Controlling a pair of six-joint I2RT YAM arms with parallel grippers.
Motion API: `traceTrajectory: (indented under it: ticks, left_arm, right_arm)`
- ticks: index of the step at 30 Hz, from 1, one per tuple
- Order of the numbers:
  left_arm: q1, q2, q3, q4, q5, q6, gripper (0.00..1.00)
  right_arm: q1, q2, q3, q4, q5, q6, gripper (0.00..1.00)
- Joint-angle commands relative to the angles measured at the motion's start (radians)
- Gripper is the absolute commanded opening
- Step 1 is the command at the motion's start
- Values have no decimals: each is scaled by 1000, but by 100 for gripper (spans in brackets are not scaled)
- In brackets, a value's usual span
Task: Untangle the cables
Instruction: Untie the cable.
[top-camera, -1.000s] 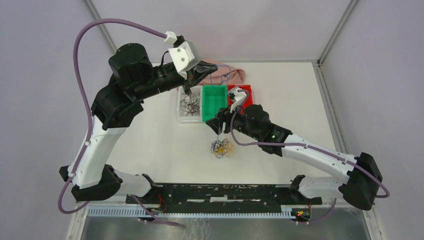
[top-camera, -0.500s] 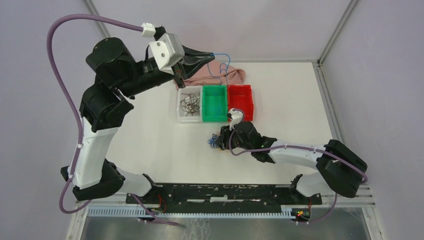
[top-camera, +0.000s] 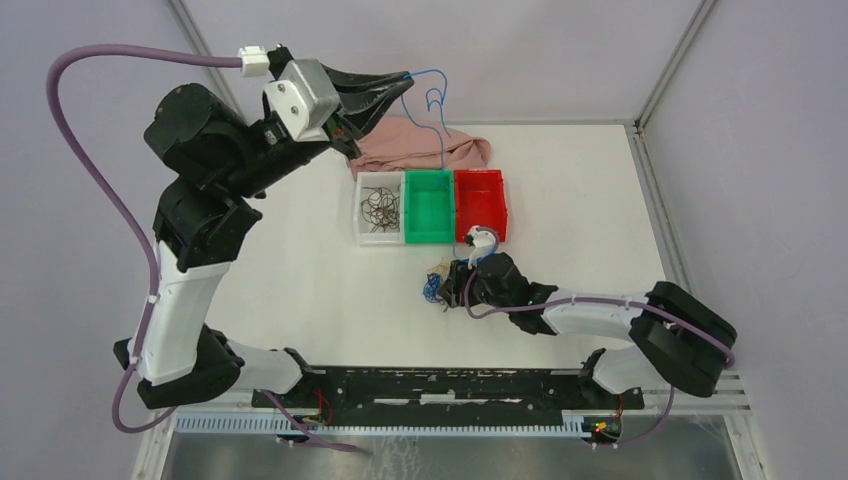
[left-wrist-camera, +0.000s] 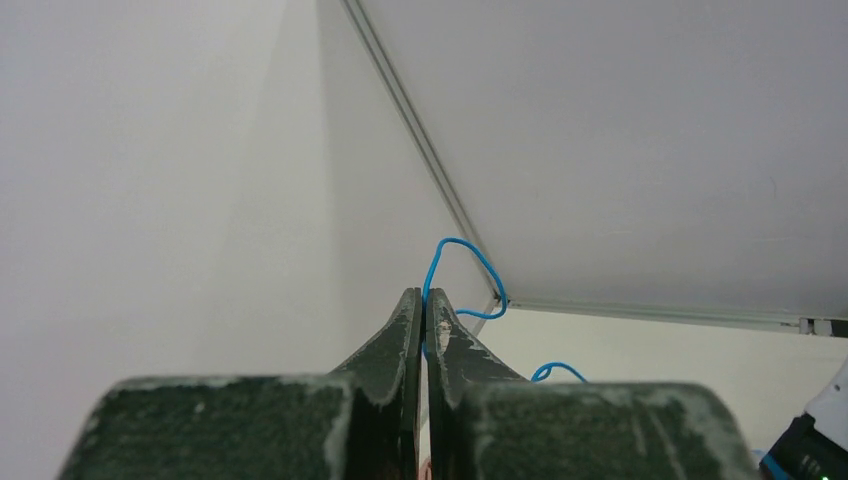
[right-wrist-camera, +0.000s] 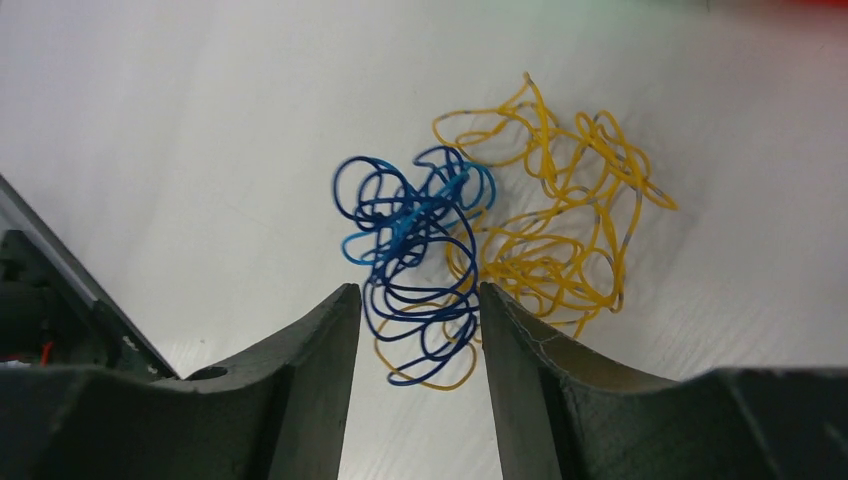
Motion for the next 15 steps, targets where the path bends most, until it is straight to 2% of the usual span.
traceTrajectory:
  ticks: [1, 9, 15]
  left_arm:
    - [-3, -31, -97, 63, -39, 51, 3]
    - [-3, -75, -354, 106, -89, 93, 3]
    - [-3, -62, -494, 150, -223, 145, 3]
  right_arm:
    - [4, -140, 16, 12, 27, 4, 54]
    - [3, -346, 40, -138, 120, -13, 61]
    - [3, -427, 90, -232, 225, -50, 65]
